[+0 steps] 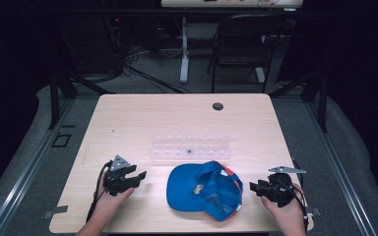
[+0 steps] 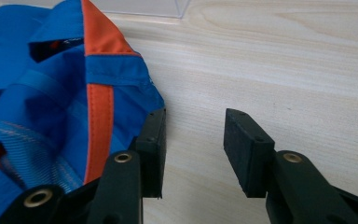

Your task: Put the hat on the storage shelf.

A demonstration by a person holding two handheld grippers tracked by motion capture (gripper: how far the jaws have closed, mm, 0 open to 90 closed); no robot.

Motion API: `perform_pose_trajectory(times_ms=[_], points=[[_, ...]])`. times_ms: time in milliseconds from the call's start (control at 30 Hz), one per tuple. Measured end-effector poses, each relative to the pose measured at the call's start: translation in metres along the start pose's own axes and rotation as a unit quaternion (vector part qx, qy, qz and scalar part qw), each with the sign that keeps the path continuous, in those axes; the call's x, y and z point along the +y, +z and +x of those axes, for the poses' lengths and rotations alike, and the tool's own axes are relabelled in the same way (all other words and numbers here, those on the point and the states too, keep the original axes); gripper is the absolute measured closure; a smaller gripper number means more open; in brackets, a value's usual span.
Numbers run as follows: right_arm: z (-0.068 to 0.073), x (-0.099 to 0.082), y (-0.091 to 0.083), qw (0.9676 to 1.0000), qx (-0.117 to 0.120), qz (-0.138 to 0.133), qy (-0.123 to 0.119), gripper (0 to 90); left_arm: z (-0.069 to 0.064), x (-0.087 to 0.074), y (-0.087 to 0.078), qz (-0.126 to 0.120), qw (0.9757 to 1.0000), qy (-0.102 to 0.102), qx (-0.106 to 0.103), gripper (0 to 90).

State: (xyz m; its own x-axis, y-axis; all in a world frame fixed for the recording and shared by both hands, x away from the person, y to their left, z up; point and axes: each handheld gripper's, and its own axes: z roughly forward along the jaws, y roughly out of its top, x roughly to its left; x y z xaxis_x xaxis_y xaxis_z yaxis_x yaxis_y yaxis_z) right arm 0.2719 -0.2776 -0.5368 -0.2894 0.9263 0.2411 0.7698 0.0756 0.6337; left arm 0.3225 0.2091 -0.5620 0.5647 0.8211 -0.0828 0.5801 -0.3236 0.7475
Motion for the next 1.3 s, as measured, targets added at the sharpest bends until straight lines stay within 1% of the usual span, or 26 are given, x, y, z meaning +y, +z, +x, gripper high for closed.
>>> perform_pose_trajectory(times_ms=[33,67,100,133,167,233,333,367,467,567,633,667,700,800,933,967,1100,1300], points=[[0.000,0.001,-0.002,1.0000,0.003,0.002,0.003,59.4,0.000,0.000,0.000,0.000,1.0000,-0.001,0.000,49.3],[0.000,0.004,-0.007,0.9999,0.014,0.008,0.005,58.8,0.000,0.000,0.000,0.000,1.0000,-0.001,0.000,49.3],[0.000,0.004,-0.007,0.9999,0.014,0.008,0.005,58.8,0.000,0.000,0.000,0.000,1.0000,-0.001,0.000,49.2],[0.001,0.005,-0.010,0.9996,0.023,0.013,0.011,57.4,0.000,0.000,0.000,0.000,1.0000,0.000,0.000,49.2],[0.001,0.005,-0.010,0.9996,0.023,0.013,0.011,57.4,0.000,0.000,0.000,-0.001,1.0000,0.000,0.000,49.2],[0.002,0.006,-0.014,0.9992,0.036,0.016,0.011,56.9,0.000,0.000,0.000,0.000,1.0000,-0.001,0.000,49.2],[0.004,0.007,-0.019,0.9987,0.043,0.026,0.010,55.3,0.000,0.000,-0.001,0.000,1.0000,-0.002,0.001,49.1],[0.004,0.007,-0.021,0.9984,0.046,0.033,0.009,53.9,0.000,0.000,-0.001,0.000,1.0000,-0.002,0.001,49.2],[0.006,0.008,-0.023,0.9986,0.033,0.041,-0.003,51.9,0.000,0.000,-0.001,-0.001,1.0000,0.000,0.002,49.1],[0.006,0.009,-0.024,0.9984,0.035,0.044,0.001,51.8,0.000,0.000,0.000,-0.001,1.0000,0.001,0.003,49.1],[0.006,0.010,-0.024,0.9979,0.042,0.049,0.004,54.0,0.000,0.000,0.000,0.000,1.0000,0.003,0.003,49.0],[0.005,0.011,-0.023,0.9963,0.058,0.063,0.006,56.7,0.000,0.000,0.000,0.000,1.0000,0.003,0.003,49.0],[0.005,0.011,-0.023,0.9963,0.058,0.063,0.006,56.7,0.000,0.000,0.000,0.001,1.0000,0.004,0.002,49.0],[0.007,0.012,-0.021,0.9945,0.077,0.071,0.010,58.1,0.000,0.000,0.000,0.001,1.0000,0.004,0.003,48.8],[0.009,0.014,-0.017,0.9920,0.099,0.079,0.004,57.9,0.000,0.000,0.000,0.001,1.0000,0.004,0.002,48.8],[0.011,0.014,-0.015,0.9912,0.105,0.081,0.008,57.7,0.000,0.000,0.000,0.001,1.0000,0.004,0.002,48.8],[0.012,0.015,-0.008,0.9894,0.116,0.087,0.008,57.4,0.000,-0.001,0.001,0.000,1.0000,0.004,0.006,48.8],[0.017,0.016,0.004,0.9870,0.126,0.100,0.001,57.4,0.000,0.000,0.001,-0.001,1.0000,0.004,0.006,48.8]])
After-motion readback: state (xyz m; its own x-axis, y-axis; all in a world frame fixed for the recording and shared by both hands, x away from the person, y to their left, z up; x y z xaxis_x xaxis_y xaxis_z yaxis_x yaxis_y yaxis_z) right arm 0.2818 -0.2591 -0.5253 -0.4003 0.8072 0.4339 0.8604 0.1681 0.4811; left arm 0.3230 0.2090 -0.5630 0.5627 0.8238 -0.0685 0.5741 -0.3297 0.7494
